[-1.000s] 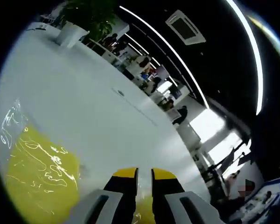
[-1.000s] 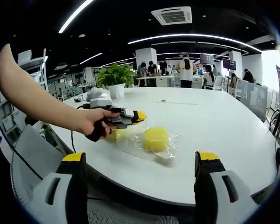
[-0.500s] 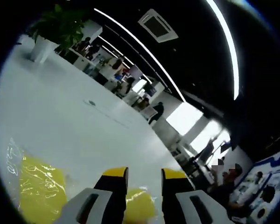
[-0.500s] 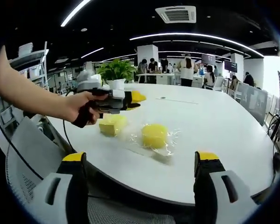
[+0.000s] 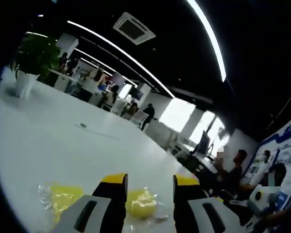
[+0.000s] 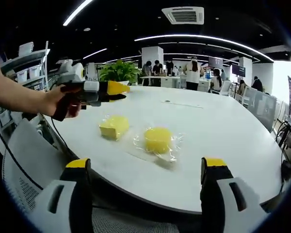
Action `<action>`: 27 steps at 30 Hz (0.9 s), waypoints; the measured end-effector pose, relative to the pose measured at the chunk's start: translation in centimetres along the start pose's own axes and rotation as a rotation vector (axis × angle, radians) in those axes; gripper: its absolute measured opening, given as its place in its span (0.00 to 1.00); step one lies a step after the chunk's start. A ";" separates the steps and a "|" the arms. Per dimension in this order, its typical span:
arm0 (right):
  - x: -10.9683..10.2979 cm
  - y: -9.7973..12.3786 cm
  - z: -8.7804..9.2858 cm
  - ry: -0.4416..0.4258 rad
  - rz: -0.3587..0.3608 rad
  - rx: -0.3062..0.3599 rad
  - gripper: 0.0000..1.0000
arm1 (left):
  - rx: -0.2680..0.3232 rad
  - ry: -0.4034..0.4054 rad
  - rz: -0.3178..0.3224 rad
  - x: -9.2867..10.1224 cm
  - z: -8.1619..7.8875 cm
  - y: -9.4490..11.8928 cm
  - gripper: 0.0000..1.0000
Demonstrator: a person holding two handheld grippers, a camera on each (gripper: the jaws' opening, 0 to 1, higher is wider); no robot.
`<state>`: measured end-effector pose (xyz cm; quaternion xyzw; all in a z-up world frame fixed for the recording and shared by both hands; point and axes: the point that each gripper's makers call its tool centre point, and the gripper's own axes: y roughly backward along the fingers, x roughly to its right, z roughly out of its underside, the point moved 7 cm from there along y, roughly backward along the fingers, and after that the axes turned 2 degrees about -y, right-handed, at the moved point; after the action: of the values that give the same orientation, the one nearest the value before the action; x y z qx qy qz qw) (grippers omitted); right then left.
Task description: Compare the silicone blocks by pressing each to a similar depth, holding the contact briefly, and releasing to observe deformation and rebound differences across the visible hardness samples.
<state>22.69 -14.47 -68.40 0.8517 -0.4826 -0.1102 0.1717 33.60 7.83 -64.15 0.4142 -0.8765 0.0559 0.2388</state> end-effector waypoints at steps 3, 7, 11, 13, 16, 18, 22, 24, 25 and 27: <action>-0.1 -0.1 0.0 0.027 0.009 -0.003 0.83 | -0.002 -0.103 -0.017 -0.5 -1.0 2.7 0.46; 0.1 -0.1 0.0 0.021 0.018 0.006 0.82 | -0.033 -0.213 0.019 0.1 -1.3 6.2 0.53; 0.2 -0.1 -0.1 0.023 0.021 0.007 0.82 | -0.060 -0.253 0.012 0.5 -1.2 9.8 0.61; 0.1 -0.1 -0.2 0.012 0.013 0.011 0.82 | -0.067 -0.245 -0.026 0.1 -1.0 11.5 0.63; 0.0 0.0 -0.3 -0.016 0.009 0.020 0.86 | -0.064 -0.276 -0.087 -0.6 -0.7 13.6 0.68; 0.1 0.0 -0.2 -0.015 0.012 0.017 0.86 | -0.076 -0.331 -0.127 -0.8 0.1 14.9 0.76; 0.0 0.0 -0.1 -0.014 0.008 0.014 0.86 | -0.097 -0.361 -0.174 -1.0 1.8 16.5 0.85; 0.0 0.1 -0.1 -0.012 0.006 0.013 0.86 | -0.103 -0.347 -0.191 -1.0 2.5 17.2 0.87; 0.0 0.1 -0.1 -0.010 0.004 0.012 0.86 | -0.107 -0.340 -0.199 -1.1 2.9 17.5 0.87; 0.0 0.1 -0.1 -0.009 0.003 0.011 0.86 | -0.093 -0.293 -0.213 -1.2 3.4 17.9 0.87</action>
<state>22.67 -14.47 -68.28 0.8515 -0.4851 -0.1112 0.1650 19.47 19.32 -65.92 0.4970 -0.8547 -0.0714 0.1322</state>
